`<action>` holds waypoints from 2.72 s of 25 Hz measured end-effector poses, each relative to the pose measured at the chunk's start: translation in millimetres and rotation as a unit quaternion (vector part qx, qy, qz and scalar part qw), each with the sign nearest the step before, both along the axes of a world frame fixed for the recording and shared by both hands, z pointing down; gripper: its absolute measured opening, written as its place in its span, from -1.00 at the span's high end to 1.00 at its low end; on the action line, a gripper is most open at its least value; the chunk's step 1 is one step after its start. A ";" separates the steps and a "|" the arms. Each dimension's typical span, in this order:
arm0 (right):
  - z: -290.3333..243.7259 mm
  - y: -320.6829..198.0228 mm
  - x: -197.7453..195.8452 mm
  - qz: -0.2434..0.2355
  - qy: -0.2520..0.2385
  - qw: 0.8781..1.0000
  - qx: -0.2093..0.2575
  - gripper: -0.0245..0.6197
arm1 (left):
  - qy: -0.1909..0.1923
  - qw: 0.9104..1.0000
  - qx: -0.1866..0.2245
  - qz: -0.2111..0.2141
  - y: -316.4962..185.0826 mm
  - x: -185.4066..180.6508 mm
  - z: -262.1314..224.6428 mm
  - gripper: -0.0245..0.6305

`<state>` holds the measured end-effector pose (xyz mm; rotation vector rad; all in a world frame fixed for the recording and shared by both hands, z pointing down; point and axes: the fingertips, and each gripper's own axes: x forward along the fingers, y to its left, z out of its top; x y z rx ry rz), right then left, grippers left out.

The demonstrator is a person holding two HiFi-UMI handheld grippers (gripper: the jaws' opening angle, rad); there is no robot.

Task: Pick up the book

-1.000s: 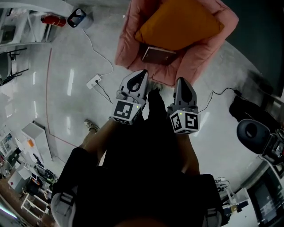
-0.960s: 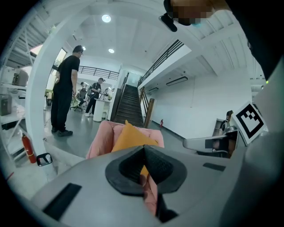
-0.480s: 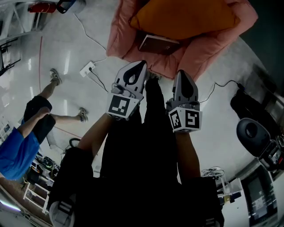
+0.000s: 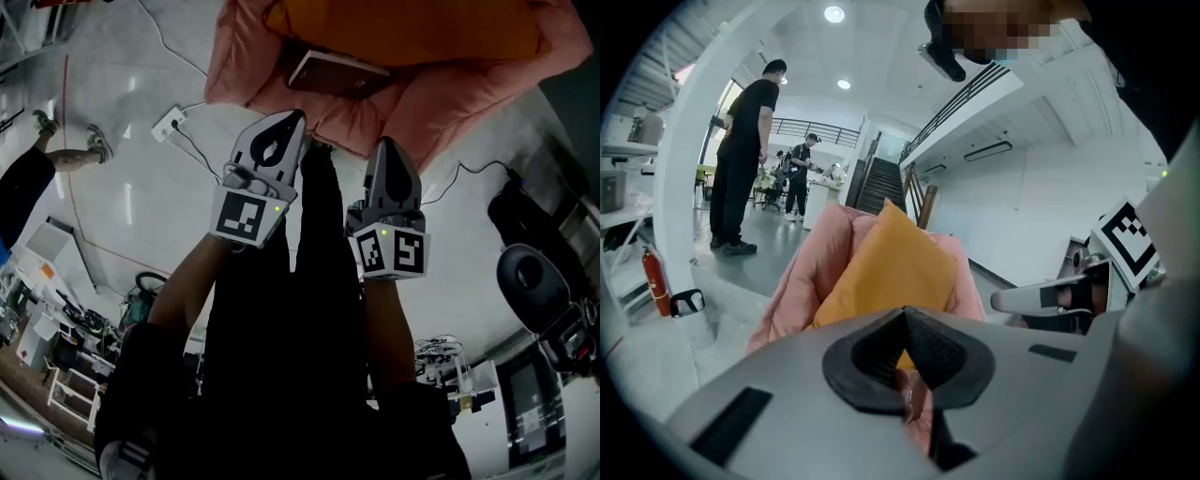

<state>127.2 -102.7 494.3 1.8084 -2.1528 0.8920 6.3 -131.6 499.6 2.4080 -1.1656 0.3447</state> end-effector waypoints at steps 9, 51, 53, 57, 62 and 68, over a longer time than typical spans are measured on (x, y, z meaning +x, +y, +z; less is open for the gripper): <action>52.2 4.6 -0.9 -0.006 -0.002 1.000 -0.028 0.92 | 0.001 1.000 -0.019 -0.015 -5.4 -5.5 52.1 0.90; 174.7 -21.3 -18.3 -0.041 -0.021 0.995 -0.088 0.92 | -0.054 0.991 -0.114 0.040 -51.1 3.0 276.2 0.16; 179.1 -21.3 -19.7 -0.041 -0.020 0.995 -0.092 0.92 | -0.056 0.991 -0.118 0.042 -55.6 0.9 284.4 0.15; 180.6 -19.5 -17.2 -0.040 -0.020 0.994 -0.097 0.91 | -0.055 0.990 -0.122 0.050 -60.3 6.0 287.8 0.15; 178.8 -22.4 -17.3 -0.041 -0.022 0.994 -0.097 0.92 | -0.051 0.988 -0.124 0.079 -59.7 12.7 290.2 0.12; 183.9 -24.1 -15.7 -0.041 -0.022 0.994 -0.101 0.92 | -0.048 0.984 -0.132 0.108 -58.1 22.4 298.9 0.03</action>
